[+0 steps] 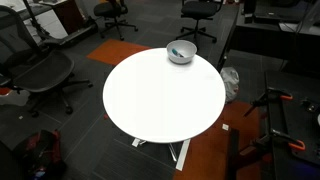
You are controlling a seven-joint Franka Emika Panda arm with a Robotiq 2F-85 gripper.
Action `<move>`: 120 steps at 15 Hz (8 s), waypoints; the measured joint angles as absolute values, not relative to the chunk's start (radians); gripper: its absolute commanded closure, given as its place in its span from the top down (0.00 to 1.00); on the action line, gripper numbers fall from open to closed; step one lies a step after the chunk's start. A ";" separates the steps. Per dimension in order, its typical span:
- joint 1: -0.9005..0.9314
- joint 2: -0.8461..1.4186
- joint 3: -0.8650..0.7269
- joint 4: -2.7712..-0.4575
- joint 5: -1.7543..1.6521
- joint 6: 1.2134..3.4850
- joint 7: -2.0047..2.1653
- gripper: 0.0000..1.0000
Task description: Remove the the marker from the bowl and place it on the table
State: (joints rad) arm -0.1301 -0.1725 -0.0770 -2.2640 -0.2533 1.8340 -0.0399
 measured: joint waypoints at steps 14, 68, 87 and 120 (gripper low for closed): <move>-0.129 -0.121 -0.085 -2.258 -0.245 1.942 -0.040 1.00; -0.254 0.867 -0.137 -1.514 0.100 2.354 0.010 0.14; -0.234 0.675 -0.134 -1.582 0.094 2.331 0.000 0.05; -0.095 0.543 -0.061 -2.022 0.016 2.593 -0.038 0.58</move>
State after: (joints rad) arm -0.0951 0.5429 -0.0612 -2.0220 0.0157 2.5931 -0.0376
